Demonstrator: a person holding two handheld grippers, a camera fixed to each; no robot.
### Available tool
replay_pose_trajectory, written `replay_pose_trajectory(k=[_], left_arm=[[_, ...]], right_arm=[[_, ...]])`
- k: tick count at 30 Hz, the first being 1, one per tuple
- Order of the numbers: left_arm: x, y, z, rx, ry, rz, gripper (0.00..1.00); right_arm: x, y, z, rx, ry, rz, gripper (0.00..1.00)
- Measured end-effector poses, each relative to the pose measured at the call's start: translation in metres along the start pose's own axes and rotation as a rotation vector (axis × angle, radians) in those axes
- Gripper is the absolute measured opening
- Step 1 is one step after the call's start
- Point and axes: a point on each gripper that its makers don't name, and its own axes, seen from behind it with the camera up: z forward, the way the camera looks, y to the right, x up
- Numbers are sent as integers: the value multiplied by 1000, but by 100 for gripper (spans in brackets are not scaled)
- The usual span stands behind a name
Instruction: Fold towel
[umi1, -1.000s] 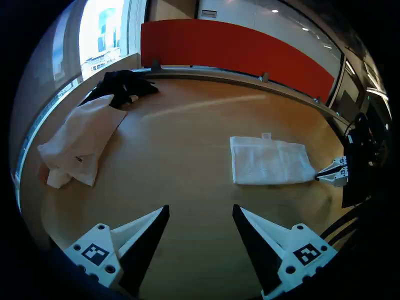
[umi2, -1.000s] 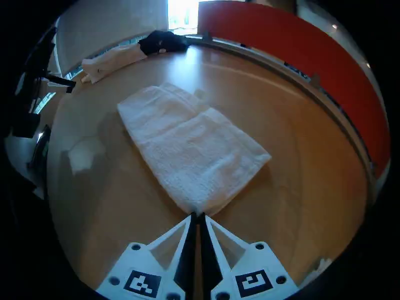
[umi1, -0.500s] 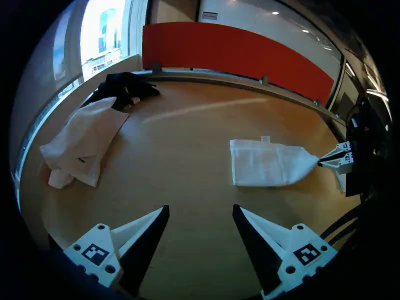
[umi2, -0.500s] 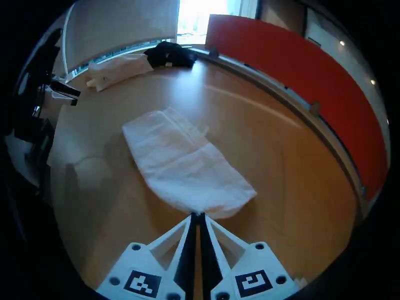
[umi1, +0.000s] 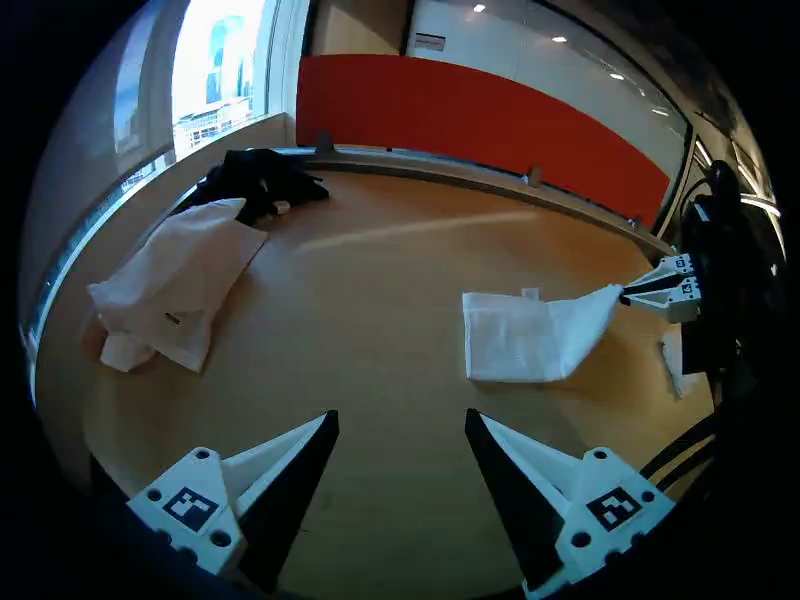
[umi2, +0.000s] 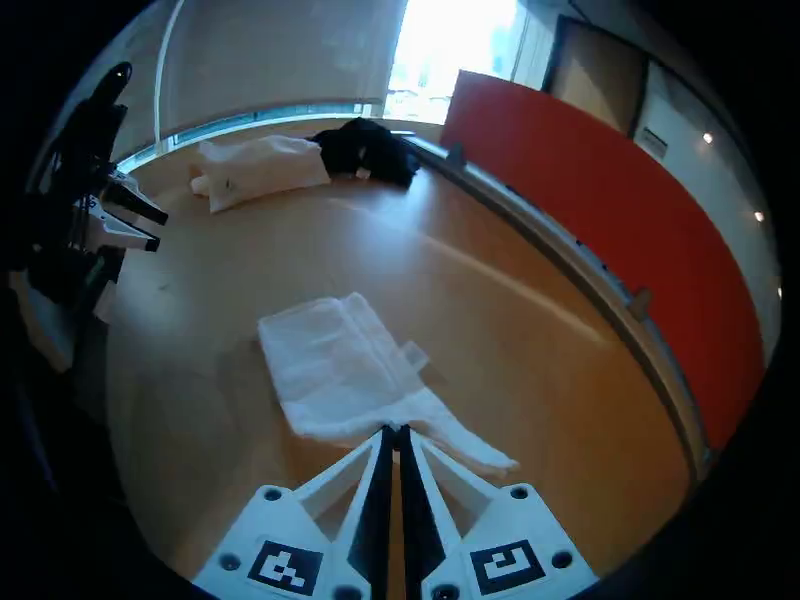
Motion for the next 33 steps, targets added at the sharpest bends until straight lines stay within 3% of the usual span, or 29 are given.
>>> replay_pose_trajectory(k=[14, 33], left_arm=[[1, -2, -11, -3, 12, -27, 94], [-4, -19, -48, 58, 44, -122, 94]], right_arm=[[39, -20, 24, 59, 13, -76, 4], [63, -96, 98, 232, -36, -175, 5]])
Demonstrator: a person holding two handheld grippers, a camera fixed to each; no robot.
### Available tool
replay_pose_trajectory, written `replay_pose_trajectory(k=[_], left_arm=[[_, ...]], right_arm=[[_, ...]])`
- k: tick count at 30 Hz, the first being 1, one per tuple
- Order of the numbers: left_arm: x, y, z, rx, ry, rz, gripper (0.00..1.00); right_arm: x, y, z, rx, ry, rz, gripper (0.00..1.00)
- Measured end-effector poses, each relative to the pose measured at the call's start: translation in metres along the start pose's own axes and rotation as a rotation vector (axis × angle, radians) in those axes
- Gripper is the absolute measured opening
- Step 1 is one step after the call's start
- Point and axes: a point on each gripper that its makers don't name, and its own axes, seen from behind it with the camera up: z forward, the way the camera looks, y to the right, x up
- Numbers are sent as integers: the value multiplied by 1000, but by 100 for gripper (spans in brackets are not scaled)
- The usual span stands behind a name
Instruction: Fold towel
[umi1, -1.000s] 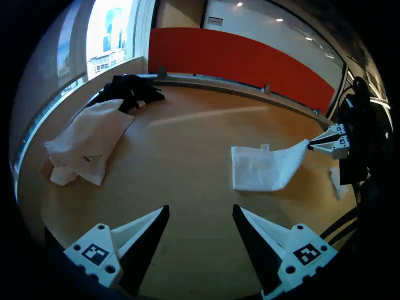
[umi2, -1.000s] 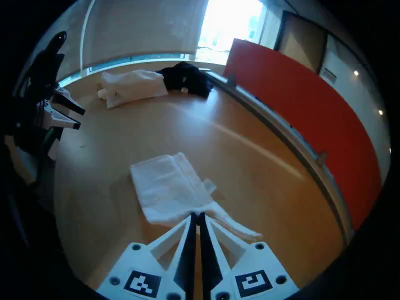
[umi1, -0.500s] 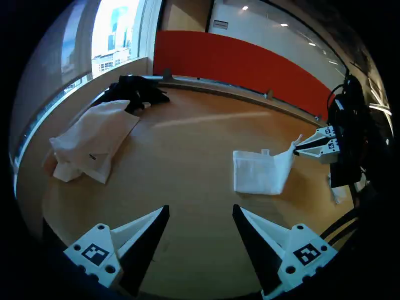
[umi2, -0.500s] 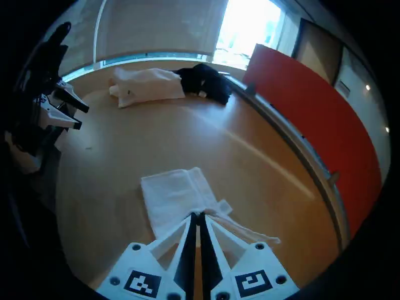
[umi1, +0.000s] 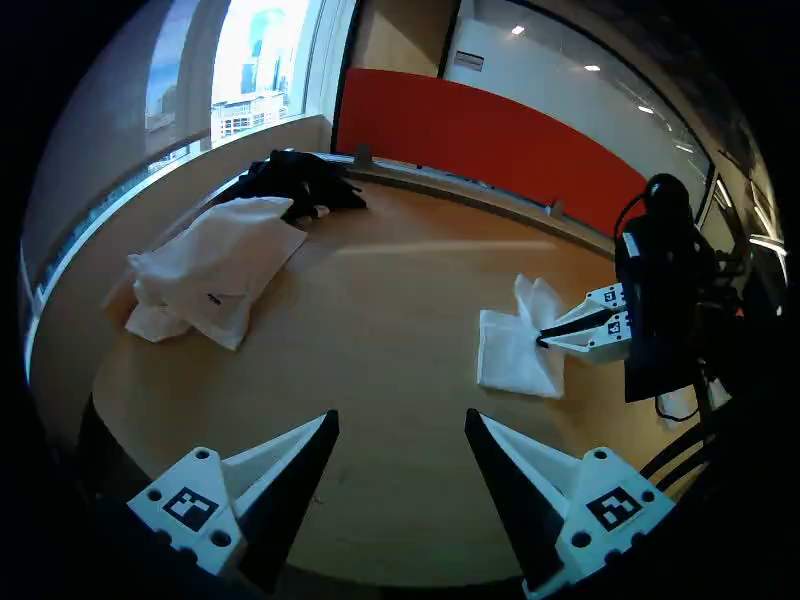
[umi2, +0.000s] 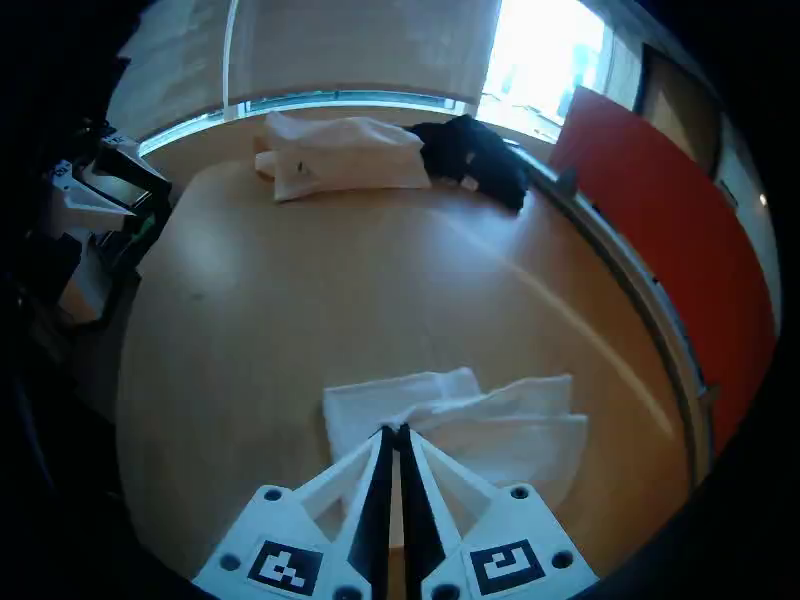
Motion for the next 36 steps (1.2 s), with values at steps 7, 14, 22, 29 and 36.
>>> replay_pose_trajectory(k=[7, 14, 22, 29, 36], left_arm=[[-8, -7, -4, 17, 0, -39, 94], [-10, -6, -5, 17, 0, -53, 94], [-11, -4, -2, 13, -6, -48, 94], [-9, 0, -1, 6, -7, -44, 94], [-7, 5, 1, -3, -7, -35, 94]], right_arm=[[-7, -17, 27, 52, -45, -9, 5], [-11, -18, 31, 63, -61, 2, 18], [-17, -19, 24, 66, -65, 20, 60], [-26, -20, 16, 53, -64, 48, 70], [-45, -18, 4, 15, -69, 93, 70]])
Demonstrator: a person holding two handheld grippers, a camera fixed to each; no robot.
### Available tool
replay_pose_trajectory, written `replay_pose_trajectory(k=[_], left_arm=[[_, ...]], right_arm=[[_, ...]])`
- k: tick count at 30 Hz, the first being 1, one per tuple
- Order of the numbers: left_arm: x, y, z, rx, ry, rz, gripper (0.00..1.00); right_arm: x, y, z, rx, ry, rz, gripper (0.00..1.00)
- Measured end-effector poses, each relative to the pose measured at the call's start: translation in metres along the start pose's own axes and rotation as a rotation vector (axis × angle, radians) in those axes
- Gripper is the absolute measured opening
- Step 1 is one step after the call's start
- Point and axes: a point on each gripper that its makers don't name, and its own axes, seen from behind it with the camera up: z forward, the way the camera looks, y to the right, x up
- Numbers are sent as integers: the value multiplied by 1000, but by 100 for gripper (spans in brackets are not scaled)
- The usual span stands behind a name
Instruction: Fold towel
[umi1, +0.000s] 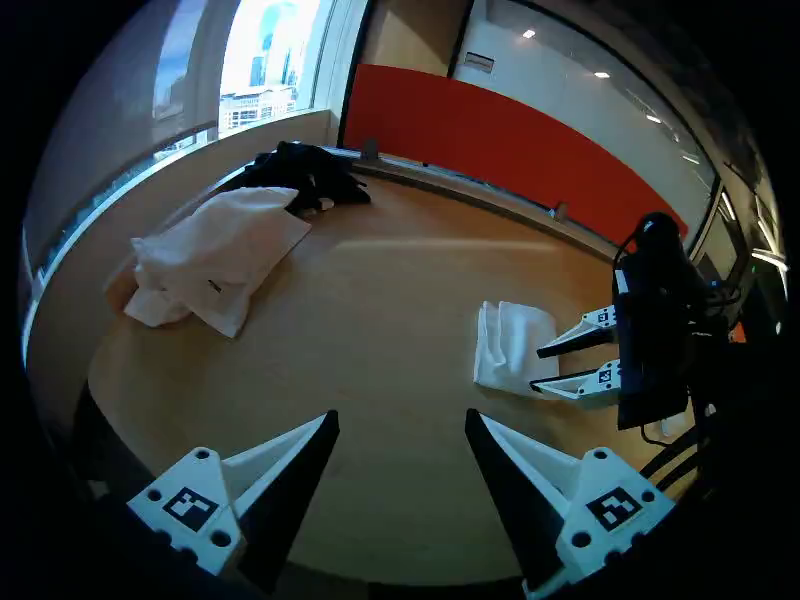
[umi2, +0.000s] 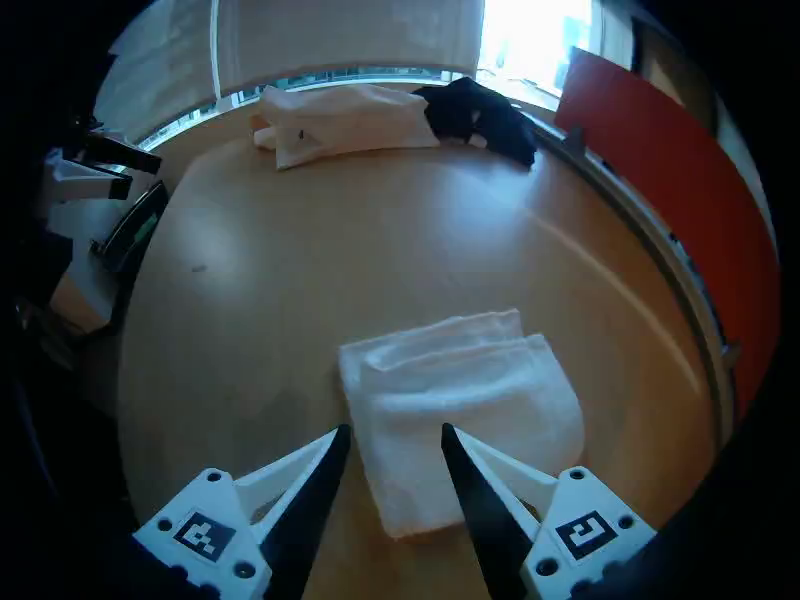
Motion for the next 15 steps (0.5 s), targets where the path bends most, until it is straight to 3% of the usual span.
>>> replay_pose_trajectory(k=[15], left_arm=[[-1, 14, 6, -26, -15, 29, 94]], right_arm=[[-45, 4, -15, -85, -9, 169, 70]])
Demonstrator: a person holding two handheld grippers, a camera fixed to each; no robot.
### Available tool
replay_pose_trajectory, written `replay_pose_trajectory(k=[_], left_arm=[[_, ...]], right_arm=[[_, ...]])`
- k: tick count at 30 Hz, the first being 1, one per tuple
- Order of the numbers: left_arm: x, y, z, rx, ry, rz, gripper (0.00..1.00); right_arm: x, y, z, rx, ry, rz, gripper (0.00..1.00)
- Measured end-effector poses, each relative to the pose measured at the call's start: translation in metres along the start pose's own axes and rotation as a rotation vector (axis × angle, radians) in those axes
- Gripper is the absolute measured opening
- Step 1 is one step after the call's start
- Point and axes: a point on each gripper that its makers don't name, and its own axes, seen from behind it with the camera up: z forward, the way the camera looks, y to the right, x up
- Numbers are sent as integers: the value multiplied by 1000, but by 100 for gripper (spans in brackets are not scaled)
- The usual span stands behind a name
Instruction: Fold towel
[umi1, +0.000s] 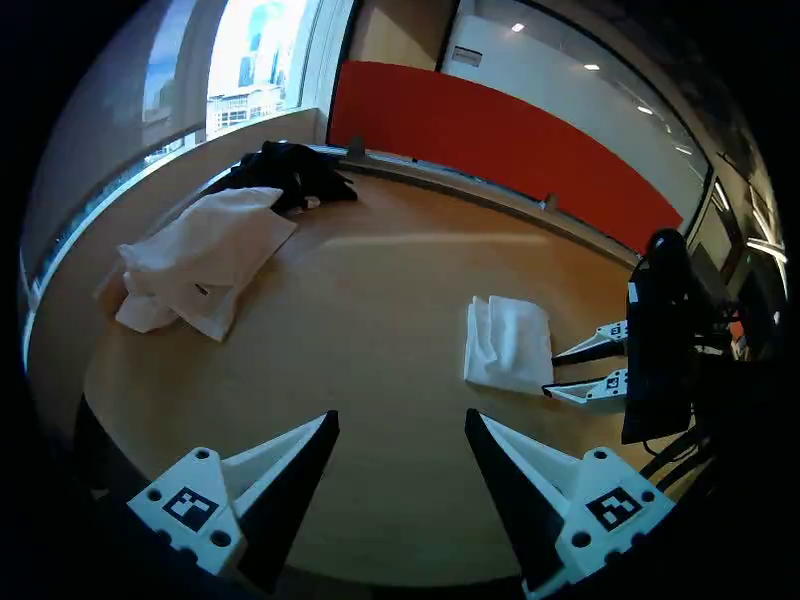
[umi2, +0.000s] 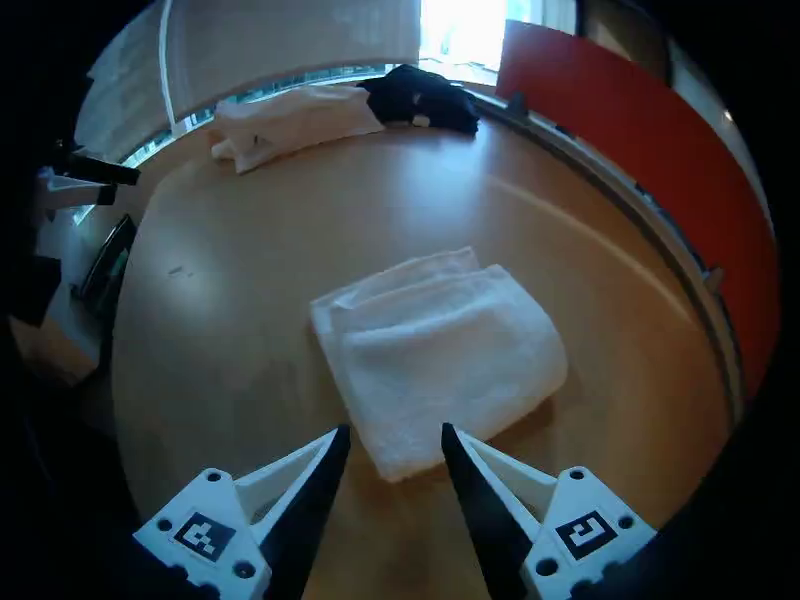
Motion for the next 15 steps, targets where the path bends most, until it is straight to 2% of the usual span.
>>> replay_pose_trajectory(k=[9, 15], left_arm=[[0, 6, 3, -14, -4, 11, 94], [-3, 8, 3, -20, -7, 10, 94]], right_arm=[[-17, 1, 0, -33, -4, 72, 70], [-26, -1, 2, -47, -11, 99, 70]])
